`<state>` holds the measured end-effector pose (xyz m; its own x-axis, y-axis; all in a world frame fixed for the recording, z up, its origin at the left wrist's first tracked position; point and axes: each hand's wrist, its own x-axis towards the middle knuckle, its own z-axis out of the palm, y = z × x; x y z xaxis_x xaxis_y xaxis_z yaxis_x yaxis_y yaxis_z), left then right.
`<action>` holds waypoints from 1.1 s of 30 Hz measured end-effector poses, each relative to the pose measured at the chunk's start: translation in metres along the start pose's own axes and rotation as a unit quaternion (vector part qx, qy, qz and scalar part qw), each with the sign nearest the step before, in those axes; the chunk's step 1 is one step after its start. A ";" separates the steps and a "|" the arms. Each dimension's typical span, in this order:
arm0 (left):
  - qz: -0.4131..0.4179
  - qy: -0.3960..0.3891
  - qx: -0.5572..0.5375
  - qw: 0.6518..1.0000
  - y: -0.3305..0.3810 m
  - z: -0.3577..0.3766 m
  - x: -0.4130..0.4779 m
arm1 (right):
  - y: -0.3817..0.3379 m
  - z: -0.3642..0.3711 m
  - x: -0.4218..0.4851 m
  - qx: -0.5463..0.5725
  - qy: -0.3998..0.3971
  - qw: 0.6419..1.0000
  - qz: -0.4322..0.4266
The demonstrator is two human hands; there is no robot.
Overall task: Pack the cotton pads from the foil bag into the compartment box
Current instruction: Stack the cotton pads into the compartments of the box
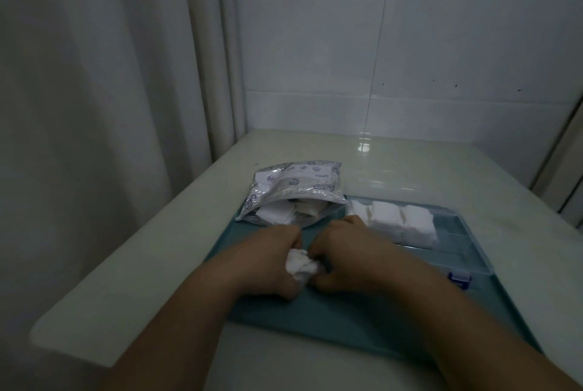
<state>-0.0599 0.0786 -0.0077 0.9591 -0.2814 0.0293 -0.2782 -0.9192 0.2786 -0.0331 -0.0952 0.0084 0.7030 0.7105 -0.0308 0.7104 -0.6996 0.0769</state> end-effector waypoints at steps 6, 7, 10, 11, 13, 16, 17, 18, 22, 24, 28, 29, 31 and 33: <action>-0.017 0.117 -0.094 0.989 -0.003 -0.009 0.017 | 0.023 -0.019 -0.010 0.142 0.102 0.981 0.088; -0.027 0.131 -0.137 0.981 -0.005 -0.013 0.020 | 0.030 -0.022 -0.013 0.195 0.123 0.967 0.112; -0.034 0.131 -0.238 0.962 -0.004 -0.024 0.034 | 0.048 -0.027 -0.017 0.335 0.166 0.914 0.156; -0.028 0.123 -0.263 0.957 0.000 -0.028 0.041 | 0.055 -0.029 -0.018 0.363 0.171 0.902 0.161; -0.019 0.094 -0.301 0.949 0.008 -0.034 0.049 | 0.060 -0.029 -0.017 0.408 0.170 0.883 0.155; -0.018 0.036 -0.313 0.949 0.020 -0.033 0.065 | 0.063 -0.026 -0.018 0.458 0.197 0.852 0.158; -0.019 0.021 -0.325 0.945 0.023 -0.032 0.068 | 0.063 -0.025 -0.019 0.471 0.210 0.841 0.166; -0.021 0.008 -0.350 0.937 0.026 -0.032 0.072 | 0.064 -0.026 -0.019 0.484 0.222 0.828 0.178; -0.013 -0.038 -0.491 0.870 0.035 -0.030 0.081 | 0.073 -0.026 -0.025 0.558 0.231 0.770 0.208; 0.012 -0.071 -0.586 0.807 0.040 -0.028 0.082 | 0.077 -0.025 -0.027 0.590 0.240 0.739 0.218; 0.046 -0.061 -0.667 0.741 0.042 -0.018 0.089 | 0.081 -0.025 -0.030 0.662 0.265 0.662 0.231; 0.045 -0.048 -0.667 0.742 0.042 -0.015 0.091 | 0.081 -0.025 -0.031 0.677 0.267 0.646 0.230; 0.048 -0.028 -0.662 0.747 0.041 -0.010 0.092 | 0.081 -0.025 -0.032 0.694 0.269 0.628 0.229; 0.047 -0.013 -0.645 0.763 0.040 -0.009 0.090 | 0.081 -0.024 -0.032 0.696 0.270 0.624 0.230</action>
<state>0.0162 0.0194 0.0150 0.9322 -0.3496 0.0937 -0.0485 0.1359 0.9895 0.0008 -0.1726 0.0394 0.9965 0.0698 0.0451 0.0424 0.0398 -0.9983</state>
